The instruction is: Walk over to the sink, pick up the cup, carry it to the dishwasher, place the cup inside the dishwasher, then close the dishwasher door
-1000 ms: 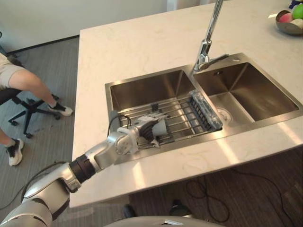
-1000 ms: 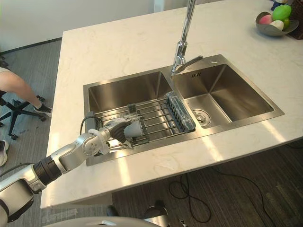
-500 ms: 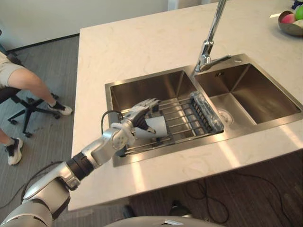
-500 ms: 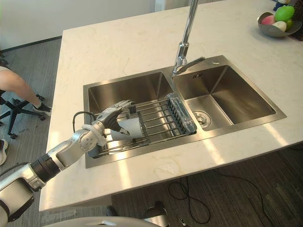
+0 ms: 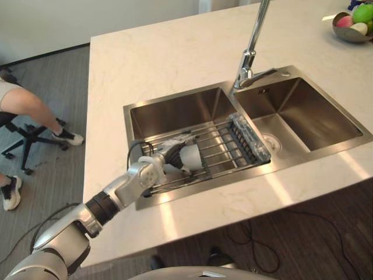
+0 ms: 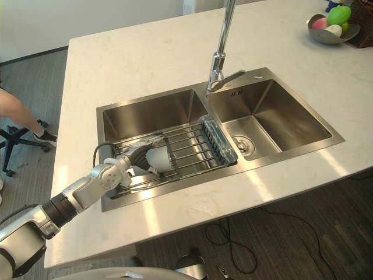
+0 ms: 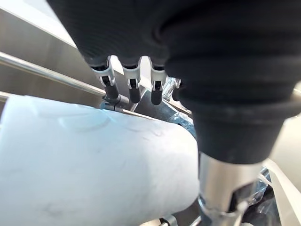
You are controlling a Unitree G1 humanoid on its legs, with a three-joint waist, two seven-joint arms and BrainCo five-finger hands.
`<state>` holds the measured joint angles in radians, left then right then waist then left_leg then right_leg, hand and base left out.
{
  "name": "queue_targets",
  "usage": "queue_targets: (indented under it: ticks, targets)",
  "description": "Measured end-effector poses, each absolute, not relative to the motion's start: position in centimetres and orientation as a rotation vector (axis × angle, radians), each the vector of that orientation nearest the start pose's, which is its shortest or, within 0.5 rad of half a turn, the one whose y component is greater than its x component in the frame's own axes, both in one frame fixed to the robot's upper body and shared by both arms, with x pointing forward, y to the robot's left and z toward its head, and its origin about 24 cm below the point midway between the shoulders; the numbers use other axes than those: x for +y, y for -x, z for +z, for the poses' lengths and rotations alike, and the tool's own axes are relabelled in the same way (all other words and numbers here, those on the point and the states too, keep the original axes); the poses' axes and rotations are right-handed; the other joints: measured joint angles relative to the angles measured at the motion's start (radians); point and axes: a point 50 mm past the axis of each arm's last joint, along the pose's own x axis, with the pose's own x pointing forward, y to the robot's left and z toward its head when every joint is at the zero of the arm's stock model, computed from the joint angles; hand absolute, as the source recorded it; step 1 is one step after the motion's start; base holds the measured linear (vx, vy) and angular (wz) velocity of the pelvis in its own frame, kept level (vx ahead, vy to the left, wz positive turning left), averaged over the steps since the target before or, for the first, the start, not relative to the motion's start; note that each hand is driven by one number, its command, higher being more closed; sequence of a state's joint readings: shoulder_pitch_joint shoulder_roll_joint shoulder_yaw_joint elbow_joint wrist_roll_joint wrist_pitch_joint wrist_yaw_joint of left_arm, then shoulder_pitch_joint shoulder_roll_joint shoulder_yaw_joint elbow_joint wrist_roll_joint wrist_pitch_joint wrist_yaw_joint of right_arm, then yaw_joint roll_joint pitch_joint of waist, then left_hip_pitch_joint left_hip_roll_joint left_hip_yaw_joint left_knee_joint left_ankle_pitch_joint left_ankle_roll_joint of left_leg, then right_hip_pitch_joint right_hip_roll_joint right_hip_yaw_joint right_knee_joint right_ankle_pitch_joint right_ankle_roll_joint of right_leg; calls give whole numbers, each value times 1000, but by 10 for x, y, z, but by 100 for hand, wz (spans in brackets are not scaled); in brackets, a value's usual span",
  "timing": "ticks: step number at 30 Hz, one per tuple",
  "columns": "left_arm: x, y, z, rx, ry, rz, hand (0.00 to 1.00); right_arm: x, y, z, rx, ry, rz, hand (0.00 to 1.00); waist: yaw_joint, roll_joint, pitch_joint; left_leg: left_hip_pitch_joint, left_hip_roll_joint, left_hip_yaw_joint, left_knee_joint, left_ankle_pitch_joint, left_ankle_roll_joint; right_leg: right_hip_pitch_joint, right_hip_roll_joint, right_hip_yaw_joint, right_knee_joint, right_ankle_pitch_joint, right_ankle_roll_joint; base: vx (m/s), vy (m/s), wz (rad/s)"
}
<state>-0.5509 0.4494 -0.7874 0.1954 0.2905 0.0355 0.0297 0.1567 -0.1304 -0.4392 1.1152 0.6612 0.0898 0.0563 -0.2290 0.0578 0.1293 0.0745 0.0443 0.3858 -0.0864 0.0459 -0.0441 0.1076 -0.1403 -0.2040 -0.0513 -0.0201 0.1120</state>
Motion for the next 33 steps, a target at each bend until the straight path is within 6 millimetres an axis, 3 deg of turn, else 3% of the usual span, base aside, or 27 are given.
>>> queue_targets:
  ticks: [8, 20, 30, 31, 33]
  targets:
    - [60, -300, 67, -245, -1013, -652, 0, -241, -36, -165, 1058, -750, -826, 0, -3, -2, 2, 0, 0, 0, 0, -1, 0, 0, 0, 0, 0, 0, -1, 0, 0, 0]
    - [73, -305, 49, -153, -1089, -555, 0, -238, -37, -166, 1070, -737, -803, 0, -17, -4, 3, 1, 0, 3, 0, -2, -1, 0, 1, 2, 0, -1, -1, 0, 0, 0]
    - [68, -309, 47, -161, -1241, -534, 0, -242, -17, -165, 1041, -691, -803, 0, -32, -14, 5, 16, 1, 26, 0, -8, -4, -2, 3, 28, 5, -7, -12, -2, -1, -7]
    - [66, -309, 47, -152, -1257, -552, 100, -242, -13, -165, 1050, -685, -803, 0, -34, -15, 4, 16, 1, 26, 0, -9, -4, -2, 3, 28, 5, -7, -11, 0, 0, 0]
    - [66, -309, 47, -144, -1298, -584, 100, -242, -9, -165, 1051, -681, -810, 0, -34, -14, 1, 16, 1, 26, 0, -10, -5, -2, 3, 28, 5, -7, -11, 0, 0, 0]
